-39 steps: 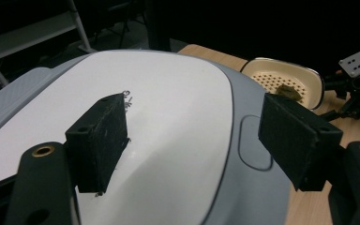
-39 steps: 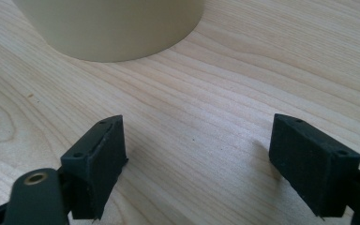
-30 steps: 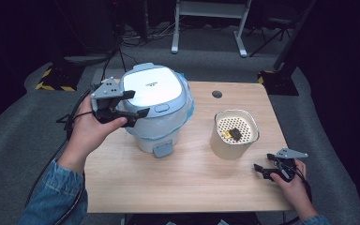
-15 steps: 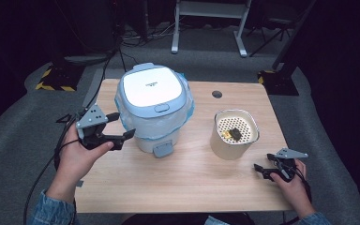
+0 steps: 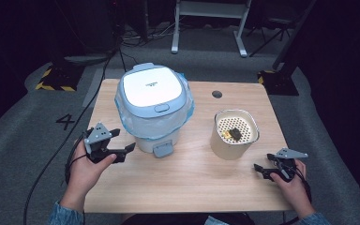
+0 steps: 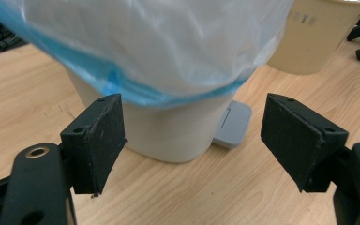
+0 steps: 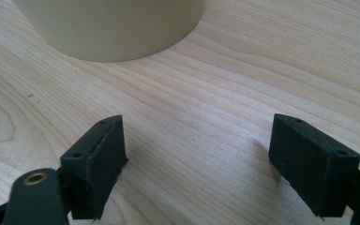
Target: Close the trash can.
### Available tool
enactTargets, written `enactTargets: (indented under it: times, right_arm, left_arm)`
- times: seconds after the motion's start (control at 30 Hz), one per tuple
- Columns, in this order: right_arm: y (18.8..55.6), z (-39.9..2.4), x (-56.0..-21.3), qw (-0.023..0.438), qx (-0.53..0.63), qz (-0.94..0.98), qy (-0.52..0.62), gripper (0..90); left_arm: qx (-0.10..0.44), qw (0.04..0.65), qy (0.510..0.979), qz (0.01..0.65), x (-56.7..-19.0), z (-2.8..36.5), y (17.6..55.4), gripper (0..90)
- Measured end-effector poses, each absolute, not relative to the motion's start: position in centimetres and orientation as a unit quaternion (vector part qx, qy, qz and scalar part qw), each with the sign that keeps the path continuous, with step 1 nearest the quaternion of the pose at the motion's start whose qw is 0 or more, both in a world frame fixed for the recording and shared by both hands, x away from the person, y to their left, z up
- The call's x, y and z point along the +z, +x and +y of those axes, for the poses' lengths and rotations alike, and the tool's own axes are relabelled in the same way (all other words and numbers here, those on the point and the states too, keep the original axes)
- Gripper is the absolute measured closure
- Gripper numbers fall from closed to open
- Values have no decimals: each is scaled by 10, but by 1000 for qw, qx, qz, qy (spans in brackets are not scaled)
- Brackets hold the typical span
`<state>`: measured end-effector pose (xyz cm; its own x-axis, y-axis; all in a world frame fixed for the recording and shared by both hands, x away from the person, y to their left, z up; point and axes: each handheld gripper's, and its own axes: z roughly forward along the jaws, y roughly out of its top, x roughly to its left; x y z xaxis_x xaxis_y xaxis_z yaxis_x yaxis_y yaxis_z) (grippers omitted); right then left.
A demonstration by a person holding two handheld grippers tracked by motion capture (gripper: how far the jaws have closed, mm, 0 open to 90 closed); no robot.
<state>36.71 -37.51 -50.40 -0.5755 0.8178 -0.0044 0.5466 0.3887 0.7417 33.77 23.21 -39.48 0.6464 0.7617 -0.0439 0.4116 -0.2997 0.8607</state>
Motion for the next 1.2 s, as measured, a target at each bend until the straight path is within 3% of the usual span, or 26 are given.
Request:
enactTargets:
  times: [0.4,0.63,1.2]
  right_arm:
    - [367,-375,-504,189,359,812,420,192]
    - [367,-375,-504,189,359,811,420,192]
    - [367,-375,-504,189,359,811,420,192]
  left_arm:
    - [182,448,773,412,-447,227,336,232]
    - [158,413,791,424,-474,226,337,228]
    - [147,334,825,431,-502,222,337,197]
